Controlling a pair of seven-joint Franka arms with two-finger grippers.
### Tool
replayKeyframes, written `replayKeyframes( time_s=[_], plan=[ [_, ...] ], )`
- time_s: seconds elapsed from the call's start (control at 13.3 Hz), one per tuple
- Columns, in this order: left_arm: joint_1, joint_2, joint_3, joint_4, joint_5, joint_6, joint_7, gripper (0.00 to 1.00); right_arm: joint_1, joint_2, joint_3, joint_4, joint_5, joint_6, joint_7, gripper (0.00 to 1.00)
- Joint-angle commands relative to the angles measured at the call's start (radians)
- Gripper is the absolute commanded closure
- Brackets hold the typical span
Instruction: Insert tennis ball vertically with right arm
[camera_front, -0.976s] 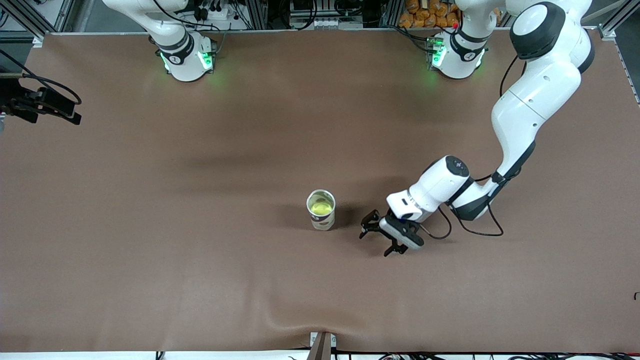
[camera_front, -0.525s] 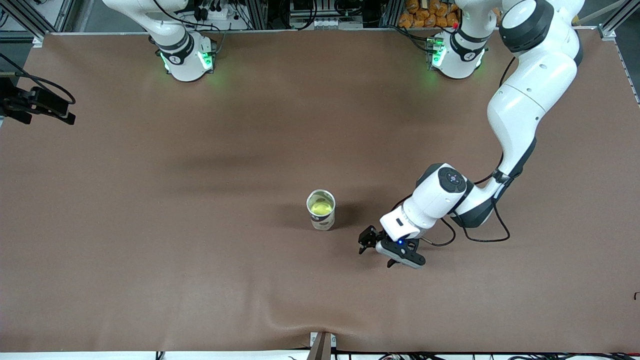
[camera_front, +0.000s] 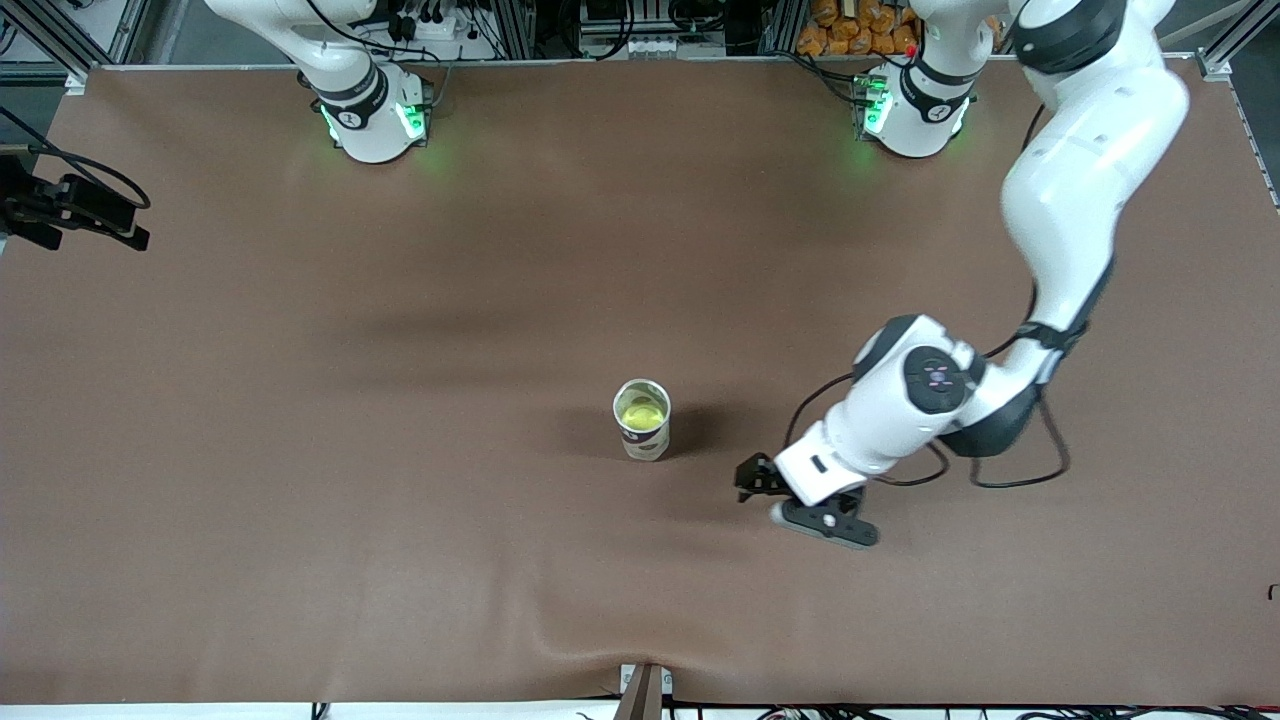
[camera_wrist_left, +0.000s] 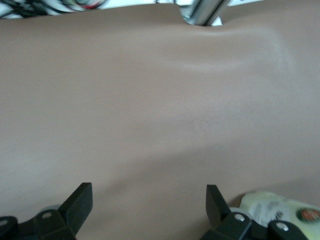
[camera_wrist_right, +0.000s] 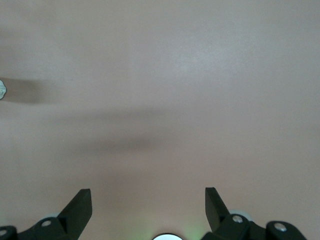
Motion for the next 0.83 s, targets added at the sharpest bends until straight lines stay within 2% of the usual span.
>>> replayKeyframes(
  time_s=[0.0,0.15,0.3,0.75],
  plan=[
    [0.11,-0.082,-0.115,-0.032,-0.017,-0.202,-0.011,0.0,0.001,-0.002,-0.001,0.003,-0.012,0.005,-0.009,0.0],
    [0.163,-0.119,-0.166,-0.032,-0.018,-0.296,-0.013,0.0,0.001,-0.002,-0.001,0.004,-0.012,0.03,-0.009,0.0],
    [0.178,-0.165,-0.166,-0.03,-0.017,-0.348,-0.016,0.0,-0.002,-0.003,-0.001,0.004,-0.01,0.022,0.0,0.0],
    [0.24,-0.266,-0.164,-0.032,-0.02,-0.37,-0.005,0.0,0.0,0.001,-0.001,0.006,-0.012,0.033,0.0,0.0]
  ],
)
